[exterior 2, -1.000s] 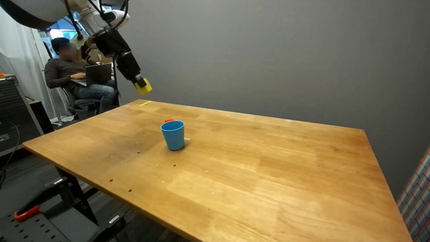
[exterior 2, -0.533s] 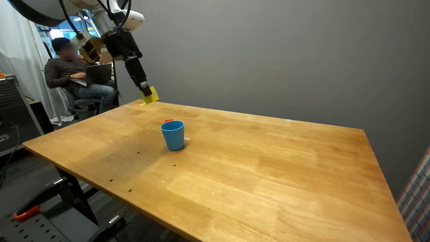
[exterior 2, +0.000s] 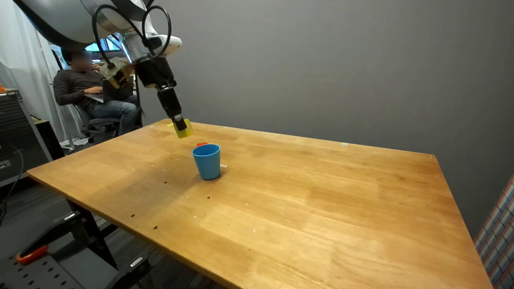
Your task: Put the yellow block in the blue cup
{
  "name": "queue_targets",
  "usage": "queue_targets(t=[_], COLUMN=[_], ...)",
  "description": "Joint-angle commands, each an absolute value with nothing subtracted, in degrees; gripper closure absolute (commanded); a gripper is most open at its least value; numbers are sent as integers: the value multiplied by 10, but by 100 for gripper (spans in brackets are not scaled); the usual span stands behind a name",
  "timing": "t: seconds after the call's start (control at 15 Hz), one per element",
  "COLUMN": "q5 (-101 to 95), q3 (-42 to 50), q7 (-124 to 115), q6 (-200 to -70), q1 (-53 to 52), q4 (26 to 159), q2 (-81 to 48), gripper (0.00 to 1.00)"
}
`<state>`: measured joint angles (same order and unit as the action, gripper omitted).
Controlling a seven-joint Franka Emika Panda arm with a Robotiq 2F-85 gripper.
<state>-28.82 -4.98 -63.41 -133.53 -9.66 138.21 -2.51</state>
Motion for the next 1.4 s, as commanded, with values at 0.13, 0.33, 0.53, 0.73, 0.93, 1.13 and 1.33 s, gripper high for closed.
queue_targets(t=[0.13, 0.33, 0.53, 0.73, 0.93, 1.13, 1.33], q5=[-286, -294, -286, -280, -276, -225, -102], q3=[-39, -29, -22, -19, -20, -36, -70], q7=[-622, -629, -623, -619, -616, -567, -449], q6=[-1374, -1383, -1388, -1391, -1395, -1406, -1409], q1=[-81, -79, -77, -77, -78, -80, -84], q4=[1356, 1347, 1339, 1335, 1336, 1353, 1384], q2=[-66, -76, -81, -86, -86, -63, -16], gripper=[80, 80, 59, 23, 1, 0, 0])
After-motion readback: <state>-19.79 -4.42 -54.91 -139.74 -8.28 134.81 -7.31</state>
